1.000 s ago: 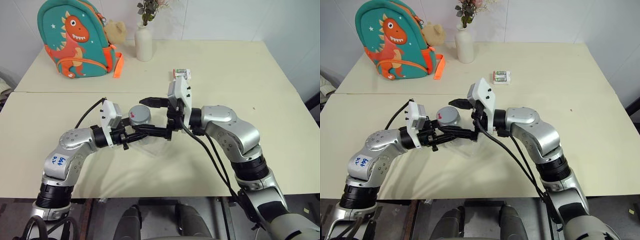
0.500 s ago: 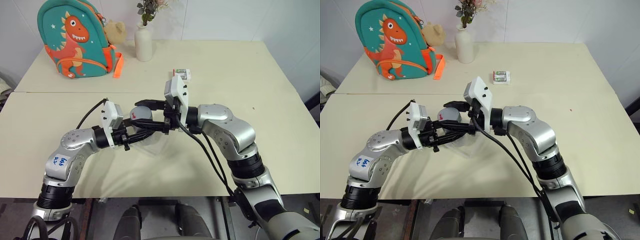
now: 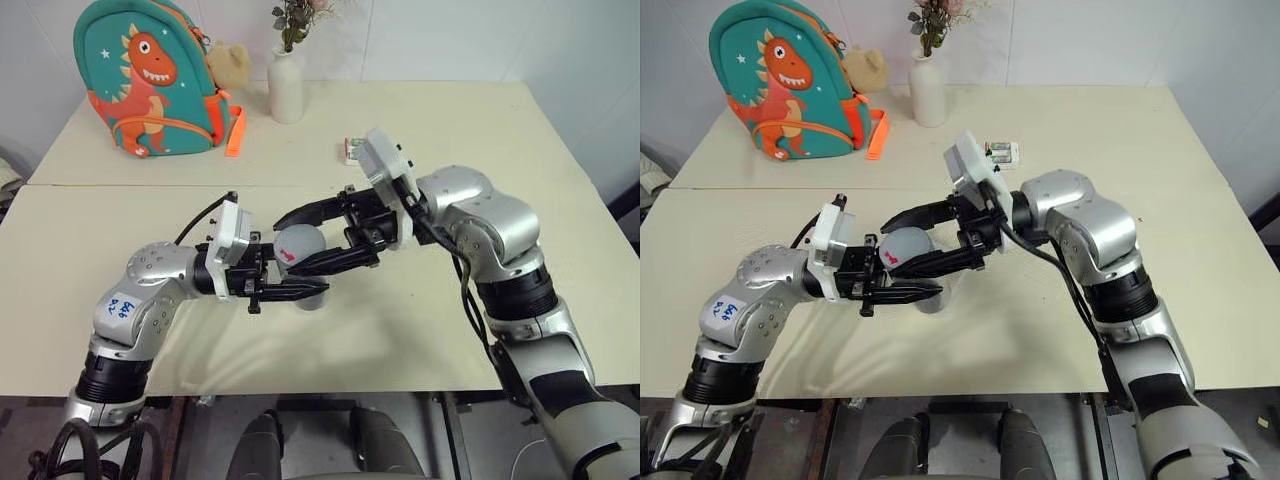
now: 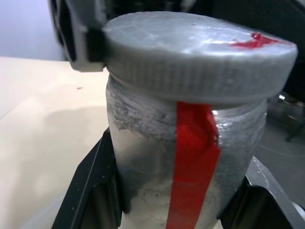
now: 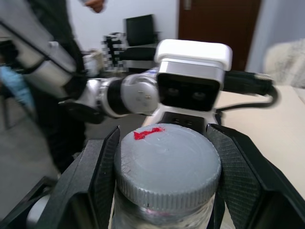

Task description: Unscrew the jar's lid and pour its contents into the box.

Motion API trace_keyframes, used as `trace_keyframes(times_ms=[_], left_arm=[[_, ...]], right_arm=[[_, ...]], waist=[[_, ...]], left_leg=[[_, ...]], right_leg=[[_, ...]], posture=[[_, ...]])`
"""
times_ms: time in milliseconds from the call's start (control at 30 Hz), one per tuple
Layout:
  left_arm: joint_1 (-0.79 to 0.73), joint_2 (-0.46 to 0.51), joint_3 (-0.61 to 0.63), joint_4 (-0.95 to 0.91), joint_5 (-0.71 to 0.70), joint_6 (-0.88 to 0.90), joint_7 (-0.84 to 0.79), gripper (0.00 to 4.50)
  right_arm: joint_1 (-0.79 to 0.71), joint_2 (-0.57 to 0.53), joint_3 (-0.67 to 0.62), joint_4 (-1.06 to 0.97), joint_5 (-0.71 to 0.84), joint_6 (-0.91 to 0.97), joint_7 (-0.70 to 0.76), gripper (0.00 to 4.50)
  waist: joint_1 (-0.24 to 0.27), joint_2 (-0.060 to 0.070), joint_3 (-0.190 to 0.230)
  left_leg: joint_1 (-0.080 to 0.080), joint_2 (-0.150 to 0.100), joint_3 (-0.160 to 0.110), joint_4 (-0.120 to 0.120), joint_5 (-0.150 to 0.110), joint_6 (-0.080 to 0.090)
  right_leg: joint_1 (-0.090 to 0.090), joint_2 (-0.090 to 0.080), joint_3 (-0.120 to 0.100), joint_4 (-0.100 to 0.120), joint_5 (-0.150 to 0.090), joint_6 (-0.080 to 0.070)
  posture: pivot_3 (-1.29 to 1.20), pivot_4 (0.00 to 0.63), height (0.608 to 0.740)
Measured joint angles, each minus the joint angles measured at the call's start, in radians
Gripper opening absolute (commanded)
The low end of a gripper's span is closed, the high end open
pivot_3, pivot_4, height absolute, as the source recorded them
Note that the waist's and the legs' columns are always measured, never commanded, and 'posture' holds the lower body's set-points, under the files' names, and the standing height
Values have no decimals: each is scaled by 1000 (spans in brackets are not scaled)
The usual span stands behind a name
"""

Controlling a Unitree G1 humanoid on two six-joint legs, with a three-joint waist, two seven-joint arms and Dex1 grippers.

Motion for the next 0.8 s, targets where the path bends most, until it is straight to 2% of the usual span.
trace_keyframes(times_ms=[233,300,433,633,800], left_arm=[[-3,0,2,9,1,8,2,1973],[-2,1,4,8,1,9,4,1973],[3,12,50,7,-21,28,14,1973],[43,65,110,4,-39,54,29,1973],[70,85,134,-4,-35,62,58,1973]], right_arm=[[-26,20,8,79,-22,-51,46,2554],[-26,22,6,77,-19,-47,46,3288],[-25,43,-12,70,-14,-46,24,4461],[-14,36,-48,47,-21,-50,-30,4485],[15,37,-46,-12,-59,-28,-143,4485]], waist=[[1,0,0],[2,0,0],[0,0,0],[2,0,0],[2,0,0]], left_leg=[[-1,0,0,0,0,0],[-1,0,0,0,0,0],[-1,0,0,0,1,-1],[-1,0,-1,0,1,-1],[-1,0,0,0,1,-1]], right_leg=[[-1,0,0,1,0,1],[-1,0,0,1,0,1],[-2,0,0,3,-1,0],[-2,0,0,3,-1,0],[-3,0,0,3,-1,0]], posture=[[0,150,740],[0,150,740],[0,150,740],[0,150,740],[0,150,740]])
